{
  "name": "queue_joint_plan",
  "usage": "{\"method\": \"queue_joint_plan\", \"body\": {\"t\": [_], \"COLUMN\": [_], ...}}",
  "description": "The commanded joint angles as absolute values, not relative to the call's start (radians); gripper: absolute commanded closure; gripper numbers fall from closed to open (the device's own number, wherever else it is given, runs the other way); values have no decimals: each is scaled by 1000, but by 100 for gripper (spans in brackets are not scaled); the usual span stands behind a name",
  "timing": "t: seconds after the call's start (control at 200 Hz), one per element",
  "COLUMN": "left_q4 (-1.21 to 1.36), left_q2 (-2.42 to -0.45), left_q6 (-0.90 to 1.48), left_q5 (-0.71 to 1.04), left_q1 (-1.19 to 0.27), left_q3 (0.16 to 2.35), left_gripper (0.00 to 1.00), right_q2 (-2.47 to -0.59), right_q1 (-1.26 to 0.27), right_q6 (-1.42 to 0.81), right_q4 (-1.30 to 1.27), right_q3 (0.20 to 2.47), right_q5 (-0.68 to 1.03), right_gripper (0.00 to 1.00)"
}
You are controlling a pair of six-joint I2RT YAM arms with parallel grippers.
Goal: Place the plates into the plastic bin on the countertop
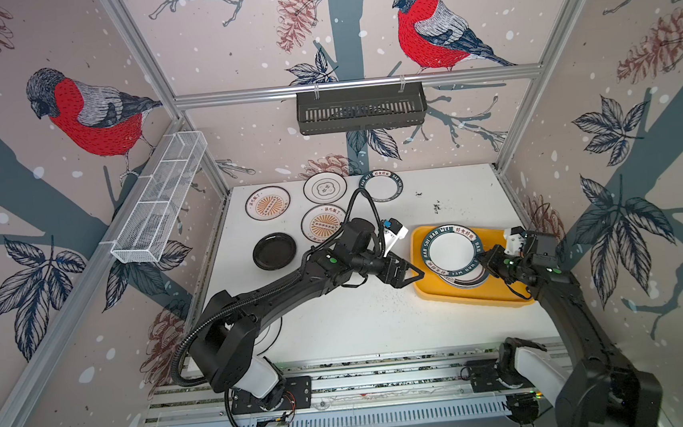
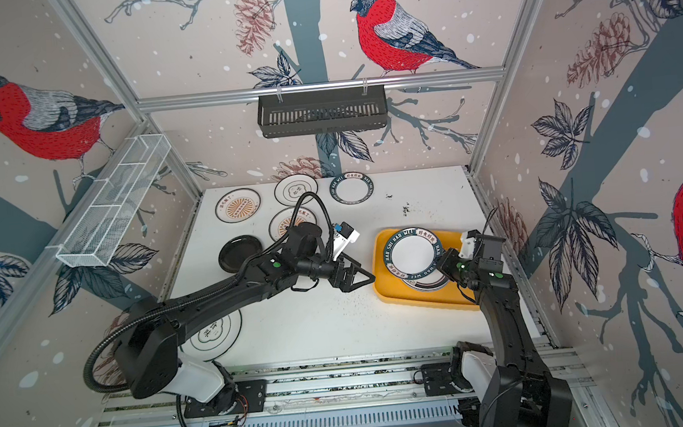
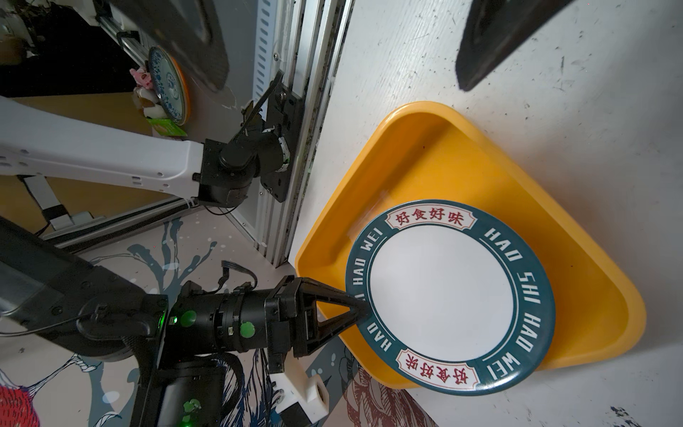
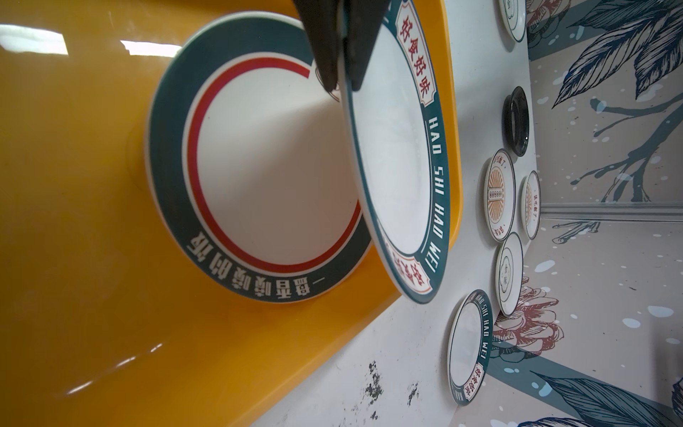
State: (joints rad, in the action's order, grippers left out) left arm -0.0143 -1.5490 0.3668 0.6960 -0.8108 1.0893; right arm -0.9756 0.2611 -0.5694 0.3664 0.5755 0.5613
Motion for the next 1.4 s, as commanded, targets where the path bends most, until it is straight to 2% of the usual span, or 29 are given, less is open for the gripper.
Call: {"method": "queue_joint_plan", "body": {"t": [0.0, 0.08, 0.175, 0.31, 0.505, 0.841, 0.956, 1.186, 1.391], "left_q4": [-111, -130, -19, 64, -55, 228, 368, 1067, 1150], "left_q2": [-1588, -1601, -1588, -1517, -1534, -1529, -1532, -1618, -1639], "left_q6": [396, 434, 571, 697, 726, 901, 985, 1447, 1496], "left_q5": [776, 847, 938, 938, 968, 1067, 1108, 1190, 1188], "left_q1": [-796, -784, -760, -755, -753, -731, -720, -716, -702], "left_q3": [1181, 1211, 1178, 1170, 1275, 1198, 1158, 1062, 1069], "left_gripper": [4, 4, 4, 4, 4, 4, 4, 4, 4], "right_q2": [-976, -981, -983, -990, -1029, -1039, -1050, -1056, -1052], "right_q1": [269, 279, 296, 322, 323, 336, 335, 335, 335], "right_q6": [-545, -522, -489, -449, -446, -455, -460, -460, -457], "right_q4": [364, 381, 412, 470, 489, 468, 450, 437, 439], "right_q3": [579, 584, 588, 618, 634, 630, 614, 600, 598], "right_q5": [584, 581, 578, 538, 522, 475, 490, 494, 489], "right_gripper": [98, 98, 98, 98, 98, 98, 98, 98, 98]}}
